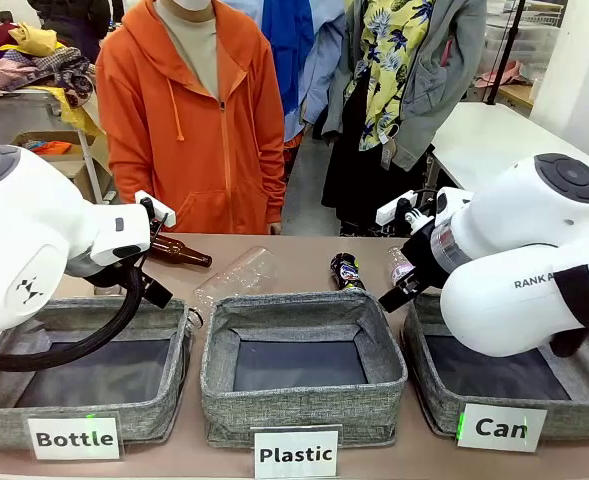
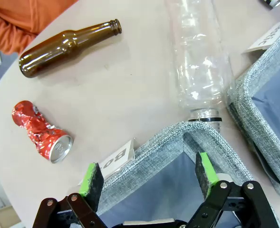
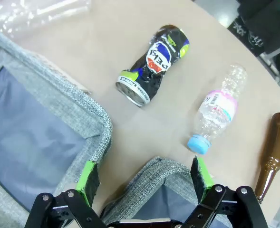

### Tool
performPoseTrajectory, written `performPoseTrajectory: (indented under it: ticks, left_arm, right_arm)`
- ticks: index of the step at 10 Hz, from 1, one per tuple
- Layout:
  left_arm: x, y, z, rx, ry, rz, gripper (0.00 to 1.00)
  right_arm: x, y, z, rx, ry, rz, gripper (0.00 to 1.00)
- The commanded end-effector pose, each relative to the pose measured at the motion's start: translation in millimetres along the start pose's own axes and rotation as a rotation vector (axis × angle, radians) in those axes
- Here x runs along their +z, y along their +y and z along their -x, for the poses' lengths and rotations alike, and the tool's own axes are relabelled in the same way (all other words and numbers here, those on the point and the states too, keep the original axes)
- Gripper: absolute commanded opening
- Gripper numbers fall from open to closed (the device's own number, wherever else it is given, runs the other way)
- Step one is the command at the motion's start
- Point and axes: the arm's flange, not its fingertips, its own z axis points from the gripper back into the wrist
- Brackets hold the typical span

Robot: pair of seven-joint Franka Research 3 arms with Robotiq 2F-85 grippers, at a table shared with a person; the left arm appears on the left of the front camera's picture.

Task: Sort the can waste into the basket.
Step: Pick up the can waste from the table and place it in the right Fabric basket.

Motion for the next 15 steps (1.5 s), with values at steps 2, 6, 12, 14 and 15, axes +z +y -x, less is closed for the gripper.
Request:
performPoseTrajectory:
  ticks: [2,6,12,14,15]
  left_arm:
    - [0.0,-0.1,-0.1,-0.001,0.0,0.0,1.0]
    - [0.0,-0.1,-0.1,-0.001,0.0,0.0,1.0]
    - [17.3,-3.5,-5.5,-0.021,-0.028,0.05,1.0]
    - [62.4,-9.5,-11.4,0.009,-0.092,0.21,1.0]
    - [83.7,-12.3,-8.7,0.044,-0.059,0.281,1.0]
  right_arm:
    - [0.0,-0.1,0.0,-0.001,0.0,0.0,1.0]
    - [0.0,-0.1,0.0,-0.001,0.0,0.0,1.0]
    - [23.3,-7.9,-5.7,-0.002,-0.009,-0.066,1.0]
    - [59.4,-20.5,-13.2,-0.144,-0.004,-0.174,1.0]
    - [76.9,-27.4,-17.3,-0.294,0.045,-0.219,1.0]
